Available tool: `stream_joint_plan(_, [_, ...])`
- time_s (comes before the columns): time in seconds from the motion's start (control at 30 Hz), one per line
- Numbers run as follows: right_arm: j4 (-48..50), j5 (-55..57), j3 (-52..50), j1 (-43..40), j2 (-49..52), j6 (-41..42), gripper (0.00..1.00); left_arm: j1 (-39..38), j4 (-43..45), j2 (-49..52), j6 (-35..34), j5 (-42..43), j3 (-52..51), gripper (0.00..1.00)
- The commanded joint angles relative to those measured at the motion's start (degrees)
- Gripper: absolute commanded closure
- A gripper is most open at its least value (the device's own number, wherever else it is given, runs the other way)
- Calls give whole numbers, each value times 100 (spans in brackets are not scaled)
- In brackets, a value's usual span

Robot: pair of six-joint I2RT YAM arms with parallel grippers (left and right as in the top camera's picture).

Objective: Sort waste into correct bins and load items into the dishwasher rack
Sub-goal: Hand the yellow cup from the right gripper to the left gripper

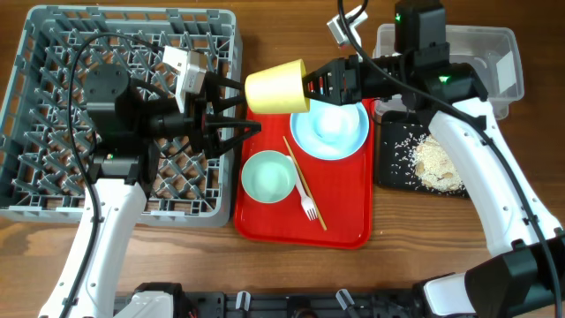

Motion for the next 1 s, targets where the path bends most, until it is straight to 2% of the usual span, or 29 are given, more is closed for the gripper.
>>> stream_joint_plan(0.0, [-7, -238, -4, 160, 103, 0, 96, -31, 44, 4, -55, 24, 59, 14])
stream_joint_plan(0.1, [-9, -238, -4, 258, 103, 2, 96, -31, 44, 4, -55, 24, 59, 20])
stream_joint_plan(0.47, [-20, -238, -4, 323, 103, 149, 96, -31, 70, 4, -52, 26, 59, 29])
stream_joint_plan(0.97, [-129, -238, -4, 326, 103, 146, 96, -31, 195, 4, -55, 26, 59, 25])
